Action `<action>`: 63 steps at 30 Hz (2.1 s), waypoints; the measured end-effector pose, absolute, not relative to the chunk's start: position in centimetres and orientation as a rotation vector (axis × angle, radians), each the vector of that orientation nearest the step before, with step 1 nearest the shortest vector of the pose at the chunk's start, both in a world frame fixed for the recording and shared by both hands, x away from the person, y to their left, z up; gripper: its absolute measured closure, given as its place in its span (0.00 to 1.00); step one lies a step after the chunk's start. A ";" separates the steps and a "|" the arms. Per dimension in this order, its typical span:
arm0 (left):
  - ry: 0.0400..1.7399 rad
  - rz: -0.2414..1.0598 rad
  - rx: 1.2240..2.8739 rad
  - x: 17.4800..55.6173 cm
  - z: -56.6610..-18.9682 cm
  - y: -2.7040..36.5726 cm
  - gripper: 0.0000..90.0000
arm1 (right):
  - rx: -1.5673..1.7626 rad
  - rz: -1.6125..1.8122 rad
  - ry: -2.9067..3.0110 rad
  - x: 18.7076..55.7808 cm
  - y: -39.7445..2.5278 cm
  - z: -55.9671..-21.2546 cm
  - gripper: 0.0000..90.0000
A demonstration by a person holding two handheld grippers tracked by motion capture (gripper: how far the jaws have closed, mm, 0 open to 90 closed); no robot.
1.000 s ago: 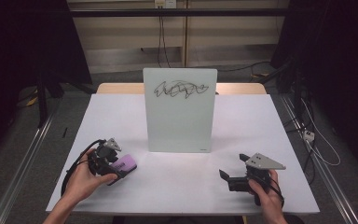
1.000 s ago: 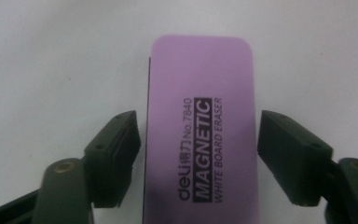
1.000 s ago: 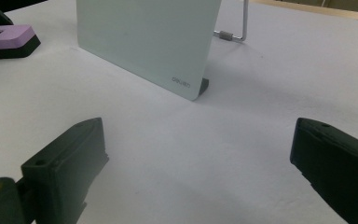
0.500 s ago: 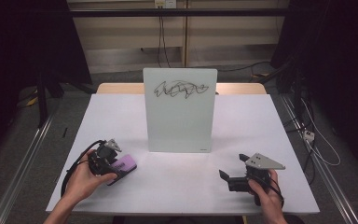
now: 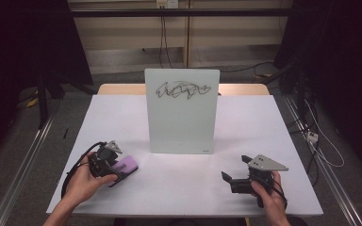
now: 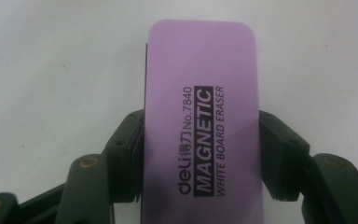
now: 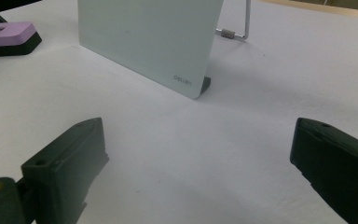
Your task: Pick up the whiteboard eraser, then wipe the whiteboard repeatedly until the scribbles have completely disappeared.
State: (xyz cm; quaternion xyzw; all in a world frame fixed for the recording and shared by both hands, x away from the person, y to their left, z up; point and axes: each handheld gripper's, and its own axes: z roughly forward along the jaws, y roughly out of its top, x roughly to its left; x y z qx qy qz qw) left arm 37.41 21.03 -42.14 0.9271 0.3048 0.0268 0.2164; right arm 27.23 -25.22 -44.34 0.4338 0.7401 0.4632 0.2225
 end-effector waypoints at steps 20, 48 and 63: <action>0.847 0.138 2.378 36.5 -41.3 22.0 0.46 | 1.232 1.275 2.026 27.5 -25.3 -44.4 0.04; 0.810 0.319 2.049 33.9 -40.0 22.5 0.46 | 1.211 1.293 2.026 27.4 -25.2 -44.3 0.03; 0.764 0.386 1.991 33.1 -38.5 20.4 0.46 | 1.211 1.300 2.029 27.1 -25.1 -44.3 0.04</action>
